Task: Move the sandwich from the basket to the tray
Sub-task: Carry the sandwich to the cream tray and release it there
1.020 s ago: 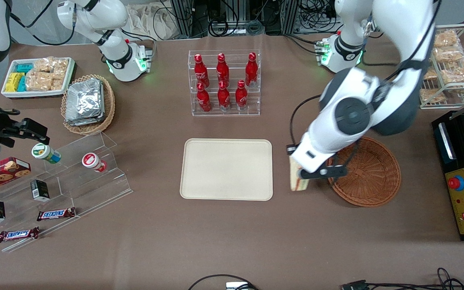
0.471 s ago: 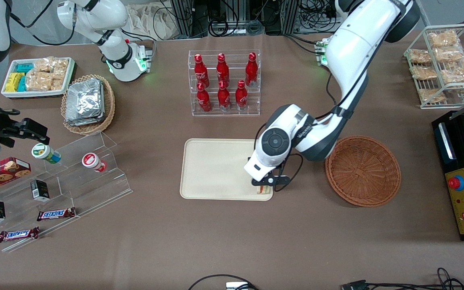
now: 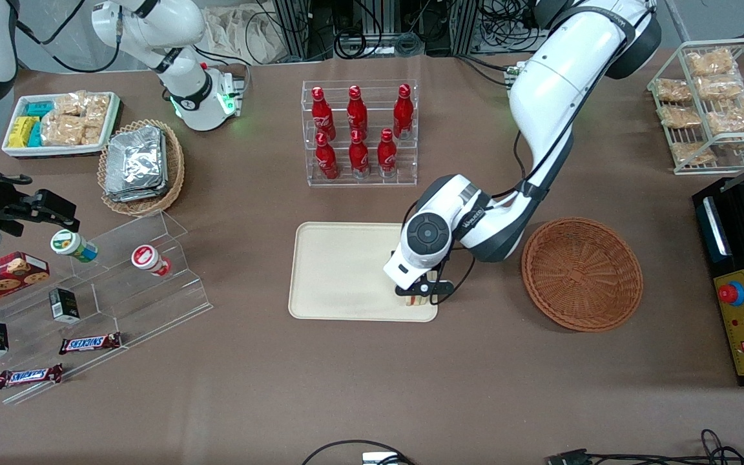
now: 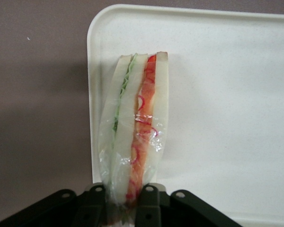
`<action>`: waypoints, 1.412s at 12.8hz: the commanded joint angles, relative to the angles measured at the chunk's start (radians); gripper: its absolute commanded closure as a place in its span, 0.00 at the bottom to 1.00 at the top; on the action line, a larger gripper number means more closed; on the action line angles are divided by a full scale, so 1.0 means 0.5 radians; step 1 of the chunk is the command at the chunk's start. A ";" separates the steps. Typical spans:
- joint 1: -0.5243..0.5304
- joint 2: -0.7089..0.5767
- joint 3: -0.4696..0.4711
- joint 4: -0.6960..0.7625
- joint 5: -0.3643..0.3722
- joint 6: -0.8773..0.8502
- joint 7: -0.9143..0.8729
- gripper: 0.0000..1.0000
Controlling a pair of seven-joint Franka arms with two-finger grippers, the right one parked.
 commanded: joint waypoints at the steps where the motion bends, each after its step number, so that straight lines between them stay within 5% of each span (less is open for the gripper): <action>1: -0.030 0.021 0.008 0.078 0.038 -0.019 -0.045 0.00; 11: 0.019 -0.460 0.140 0.048 0.016 -0.337 -0.272 0.00; 18: 0.460 -0.972 0.134 -0.170 -0.097 -0.608 0.214 0.00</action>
